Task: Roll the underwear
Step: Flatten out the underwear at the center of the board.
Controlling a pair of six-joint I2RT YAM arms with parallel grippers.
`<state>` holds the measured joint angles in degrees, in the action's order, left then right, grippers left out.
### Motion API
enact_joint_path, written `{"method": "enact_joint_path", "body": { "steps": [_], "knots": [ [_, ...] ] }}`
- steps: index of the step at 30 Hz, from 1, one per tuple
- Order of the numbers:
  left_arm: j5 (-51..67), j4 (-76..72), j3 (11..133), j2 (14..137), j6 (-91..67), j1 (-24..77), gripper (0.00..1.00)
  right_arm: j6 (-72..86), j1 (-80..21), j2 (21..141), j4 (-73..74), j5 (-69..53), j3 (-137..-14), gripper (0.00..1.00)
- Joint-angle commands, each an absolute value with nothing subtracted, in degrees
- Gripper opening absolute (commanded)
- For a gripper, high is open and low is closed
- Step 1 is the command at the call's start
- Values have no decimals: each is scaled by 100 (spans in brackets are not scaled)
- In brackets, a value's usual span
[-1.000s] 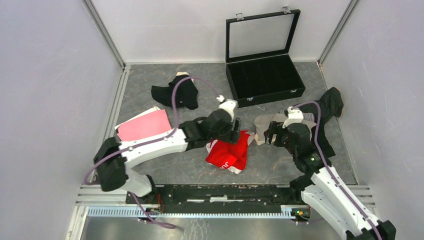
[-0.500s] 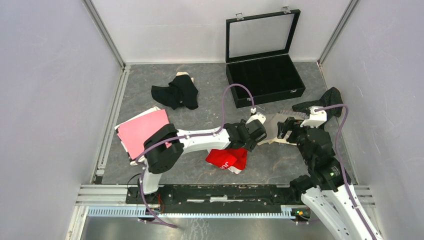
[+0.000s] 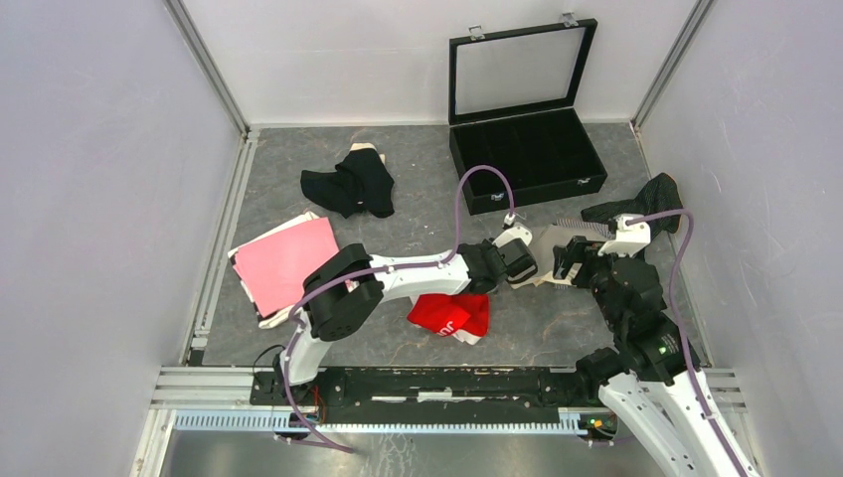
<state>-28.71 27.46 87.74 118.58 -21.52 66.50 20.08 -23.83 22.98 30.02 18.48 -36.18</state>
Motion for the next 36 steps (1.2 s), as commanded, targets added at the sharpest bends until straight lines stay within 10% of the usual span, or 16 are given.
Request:
{"method": "enact_joint_path", "body": {
  "steps": [1,8,36],
  "knots": [
    [-3246,2784,8956,11905,-1936,6642,27,1943,-2373,2222,2969,1872,-3596,82],
    [-3609,2912,9011,11594,-1913,6638,2,2003,-2365,2229,2899,1682,-3478,82],
    [-5138,3733,9797,8336,-1071,6525,2,2769,-2366,3521,-667,-1232,-1370,85]
  ]
}}
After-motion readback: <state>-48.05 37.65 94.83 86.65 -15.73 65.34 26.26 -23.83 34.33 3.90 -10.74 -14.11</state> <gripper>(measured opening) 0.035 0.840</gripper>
